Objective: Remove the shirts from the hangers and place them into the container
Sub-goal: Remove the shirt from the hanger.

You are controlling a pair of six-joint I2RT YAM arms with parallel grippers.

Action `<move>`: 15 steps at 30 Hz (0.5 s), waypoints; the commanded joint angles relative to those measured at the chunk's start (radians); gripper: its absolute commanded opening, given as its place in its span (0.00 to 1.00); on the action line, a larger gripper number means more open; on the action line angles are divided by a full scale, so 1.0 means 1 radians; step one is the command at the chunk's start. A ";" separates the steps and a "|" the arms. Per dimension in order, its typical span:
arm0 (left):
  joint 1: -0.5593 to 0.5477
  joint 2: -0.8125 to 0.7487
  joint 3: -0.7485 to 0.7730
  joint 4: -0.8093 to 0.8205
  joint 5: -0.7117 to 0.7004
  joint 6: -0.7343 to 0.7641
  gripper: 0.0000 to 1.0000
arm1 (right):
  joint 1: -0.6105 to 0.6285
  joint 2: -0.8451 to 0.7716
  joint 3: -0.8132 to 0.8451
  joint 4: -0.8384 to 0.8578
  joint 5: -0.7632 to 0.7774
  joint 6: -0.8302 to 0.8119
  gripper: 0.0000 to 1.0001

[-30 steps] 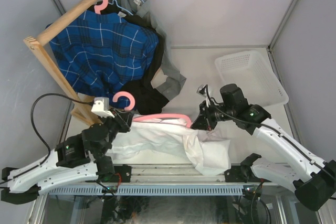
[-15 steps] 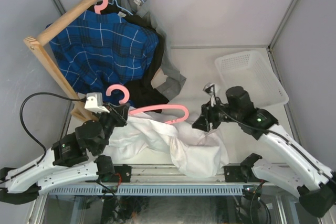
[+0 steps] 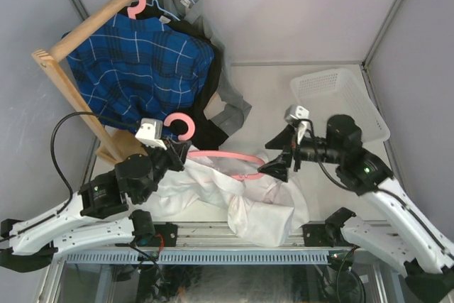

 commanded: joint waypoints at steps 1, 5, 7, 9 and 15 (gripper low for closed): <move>0.003 0.017 0.081 0.057 0.081 0.032 0.00 | 0.054 0.121 0.089 -0.043 -0.033 -0.075 0.85; 0.003 0.047 0.114 0.040 0.100 0.026 0.00 | 0.111 0.200 0.128 -0.109 -0.005 -0.107 0.82; 0.003 0.057 0.119 0.034 0.091 0.021 0.00 | 0.144 0.226 0.128 -0.122 -0.041 -0.135 0.80; 0.004 0.061 0.119 0.034 0.080 0.012 0.00 | 0.171 0.247 0.127 -0.128 0.000 -0.133 0.71; 0.004 0.051 0.093 0.003 0.085 -0.014 0.06 | 0.150 0.244 0.083 -0.067 -0.071 -0.087 0.07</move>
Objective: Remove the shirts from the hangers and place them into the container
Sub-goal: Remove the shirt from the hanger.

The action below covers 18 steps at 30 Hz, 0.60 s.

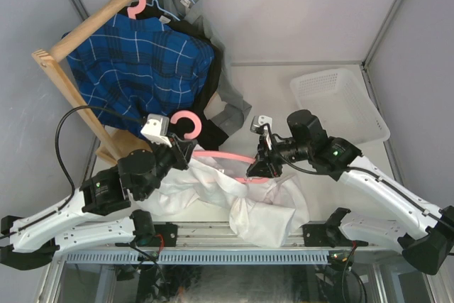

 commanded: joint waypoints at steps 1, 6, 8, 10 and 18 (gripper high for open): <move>0.003 -0.014 0.029 -0.011 0.005 -0.032 0.11 | -0.017 -0.032 -0.017 0.080 -0.070 0.024 0.00; 0.003 -0.062 -0.063 -0.015 -0.013 -0.021 0.60 | -0.026 -0.094 -0.153 0.199 0.029 0.094 0.00; 0.003 -0.074 -0.083 -0.024 -0.021 -0.017 0.81 | -0.040 -0.127 -0.214 0.250 0.048 0.122 0.00; 0.002 -0.076 -0.074 -0.049 -0.006 -0.011 0.86 | -0.056 -0.138 -0.242 0.277 0.041 0.145 0.00; 0.003 -0.100 -0.097 -0.259 -0.187 -0.247 0.97 | -0.071 -0.167 -0.265 0.259 0.080 0.128 0.00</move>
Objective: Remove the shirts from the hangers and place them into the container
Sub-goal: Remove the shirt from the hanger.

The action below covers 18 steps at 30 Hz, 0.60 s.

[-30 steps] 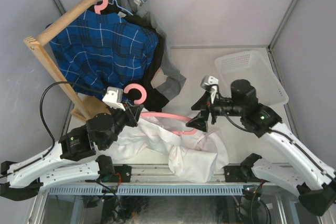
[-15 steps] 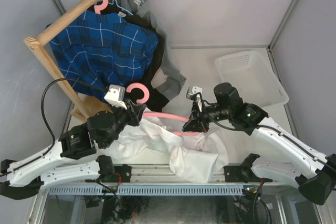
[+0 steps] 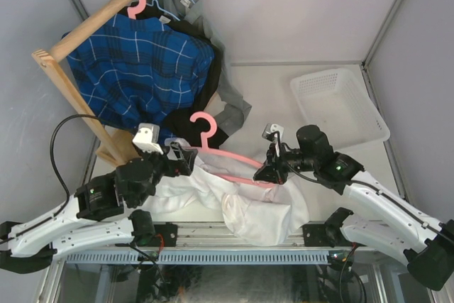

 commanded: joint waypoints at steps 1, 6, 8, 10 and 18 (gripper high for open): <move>0.002 -0.004 -0.022 -0.214 -0.183 -0.250 1.00 | -0.018 -0.045 0.000 0.083 0.028 0.010 0.00; 0.016 0.001 -0.099 -0.256 -0.143 -0.403 1.00 | -0.010 -0.056 -0.002 0.080 0.002 0.024 0.00; 0.017 0.005 -0.132 -0.230 -0.131 -0.438 1.00 | 0.000 -0.059 -0.004 0.081 0.005 0.026 0.00; 0.023 0.008 -0.150 -0.181 -0.113 -0.440 0.99 | 0.013 -0.064 -0.005 0.078 0.009 0.028 0.00; 0.106 0.005 -0.117 -0.361 -0.221 -0.543 0.39 | 0.017 -0.134 0.003 0.016 0.055 0.006 0.00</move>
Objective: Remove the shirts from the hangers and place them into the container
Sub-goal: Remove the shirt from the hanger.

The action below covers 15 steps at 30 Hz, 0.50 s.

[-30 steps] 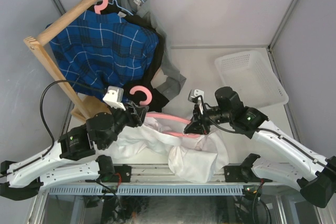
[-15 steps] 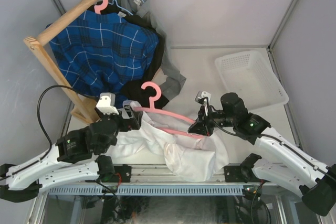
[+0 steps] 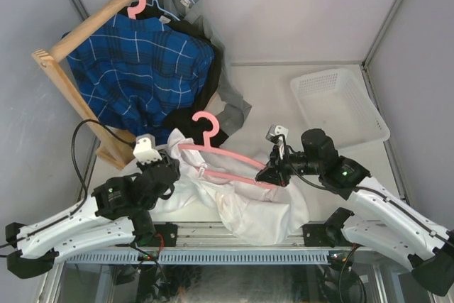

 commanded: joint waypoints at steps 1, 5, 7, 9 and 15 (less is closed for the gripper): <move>0.092 -0.040 0.013 -0.069 -0.057 -0.048 0.25 | -0.002 -0.085 0.018 0.012 0.007 -0.008 0.00; 0.215 -0.101 -0.028 -0.001 0.027 0.051 0.00 | 0.000 -0.164 0.023 -0.048 0.063 0.007 0.00; 0.262 -0.103 -0.024 -0.022 0.023 0.062 0.00 | 0.004 -0.194 0.022 -0.083 0.115 0.017 0.00; 0.302 -0.094 -0.012 -0.059 -0.002 0.059 0.00 | 0.019 -0.218 0.032 -0.099 0.171 0.029 0.00; 0.433 -0.112 -0.012 -0.102 0.002 0.050 0.00 | 0.027 -0.301 0.082 -0.183 0.182 0.019 0.00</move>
